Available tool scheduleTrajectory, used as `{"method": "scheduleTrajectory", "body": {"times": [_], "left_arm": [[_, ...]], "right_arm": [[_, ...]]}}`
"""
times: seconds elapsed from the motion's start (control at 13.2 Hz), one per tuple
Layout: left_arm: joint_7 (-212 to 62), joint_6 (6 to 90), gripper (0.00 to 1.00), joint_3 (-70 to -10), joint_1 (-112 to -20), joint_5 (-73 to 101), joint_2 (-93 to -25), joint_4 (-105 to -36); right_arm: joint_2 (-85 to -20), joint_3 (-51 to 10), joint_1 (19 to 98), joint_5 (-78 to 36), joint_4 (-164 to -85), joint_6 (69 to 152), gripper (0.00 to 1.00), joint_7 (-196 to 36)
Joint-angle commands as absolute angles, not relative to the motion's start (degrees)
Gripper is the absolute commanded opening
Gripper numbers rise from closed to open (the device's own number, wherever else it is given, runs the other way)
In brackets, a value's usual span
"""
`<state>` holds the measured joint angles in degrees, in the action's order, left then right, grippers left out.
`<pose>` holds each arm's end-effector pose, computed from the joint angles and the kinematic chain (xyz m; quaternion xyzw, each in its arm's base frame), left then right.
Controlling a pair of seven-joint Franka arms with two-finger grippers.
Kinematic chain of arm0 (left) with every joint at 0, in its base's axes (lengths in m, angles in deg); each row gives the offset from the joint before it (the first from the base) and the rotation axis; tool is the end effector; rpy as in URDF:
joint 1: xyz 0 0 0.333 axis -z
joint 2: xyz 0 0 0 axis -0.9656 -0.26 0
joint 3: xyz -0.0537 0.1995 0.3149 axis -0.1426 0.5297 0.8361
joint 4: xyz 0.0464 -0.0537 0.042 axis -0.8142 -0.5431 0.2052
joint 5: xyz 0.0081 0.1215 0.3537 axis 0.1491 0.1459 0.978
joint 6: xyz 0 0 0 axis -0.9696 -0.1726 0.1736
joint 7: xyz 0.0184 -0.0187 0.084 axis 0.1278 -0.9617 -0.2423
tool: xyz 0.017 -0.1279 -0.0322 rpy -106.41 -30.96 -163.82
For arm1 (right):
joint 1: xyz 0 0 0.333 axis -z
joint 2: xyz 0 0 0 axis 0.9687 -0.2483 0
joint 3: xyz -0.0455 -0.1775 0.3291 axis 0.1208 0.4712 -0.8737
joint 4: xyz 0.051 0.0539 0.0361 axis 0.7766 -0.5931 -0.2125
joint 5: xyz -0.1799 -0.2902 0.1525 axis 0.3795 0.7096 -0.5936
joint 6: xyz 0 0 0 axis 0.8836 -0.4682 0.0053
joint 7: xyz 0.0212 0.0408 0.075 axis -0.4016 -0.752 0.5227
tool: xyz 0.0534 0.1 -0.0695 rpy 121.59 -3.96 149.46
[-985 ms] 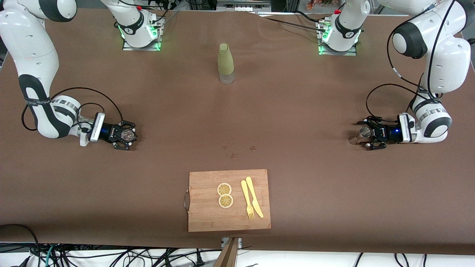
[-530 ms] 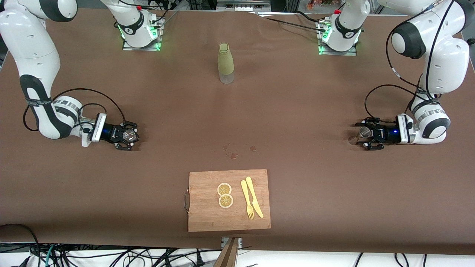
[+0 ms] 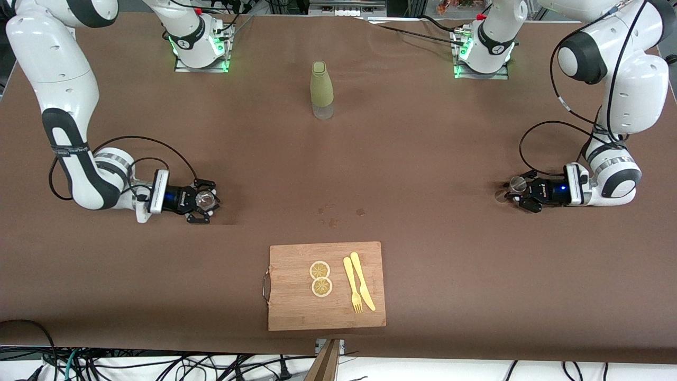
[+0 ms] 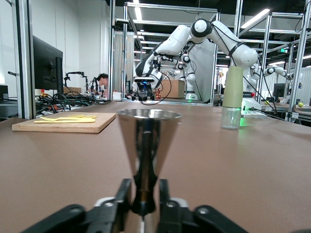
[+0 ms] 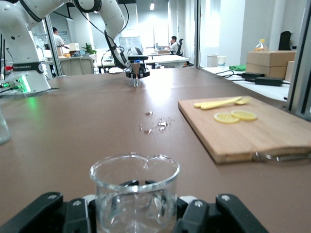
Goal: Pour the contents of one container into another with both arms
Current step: 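Lift the glass with the right gripper while the left gripper brings the jigger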
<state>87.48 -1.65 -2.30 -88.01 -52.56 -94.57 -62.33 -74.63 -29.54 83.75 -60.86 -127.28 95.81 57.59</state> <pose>0.5816 0.1536 0.0904 0.5225 -0.4997 0.4796 0.4972 0.6425 0.0562 0.1762 -0.5740 -0.5378 -0.4247 0.4483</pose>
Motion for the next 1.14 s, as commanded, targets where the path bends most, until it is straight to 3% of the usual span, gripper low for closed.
{"method": "scheduleTrajectory", "body": {"times": [0.0, 0.45, 0.76, 1.06], "left_arm": [[92.8, -0.7, 0.0, -2.0, -87.5, -53.4, -94.9, -62.5], [89.1, 0.7, 0.0, -5.1, -85.8, -53.9, -94.0, -61.8], [82.5, 1.1, 0.0, -5.4, -77.9, -62.9, -92.9, -61.5], [79.7, 7.3, 0.0, -5.8, -69.2, -69.9, -91.6, -61.5]], "right_arm": [[-74.8, -29.6, 78.7, -61.4, -122.3, 95.8, 0.0, 50.3], [-75.1, -29.6, 65.0, -65.3, -113.5, 104.3, 0.0, 37.5], [-74.7, -29.5, 57.8, -66.1, -107.5, 112.8, 0.0, 26.1], [-74.5, -29.2, 52.7, -65.6, -105.1, 120.1, 0.0, 20.1]]}}
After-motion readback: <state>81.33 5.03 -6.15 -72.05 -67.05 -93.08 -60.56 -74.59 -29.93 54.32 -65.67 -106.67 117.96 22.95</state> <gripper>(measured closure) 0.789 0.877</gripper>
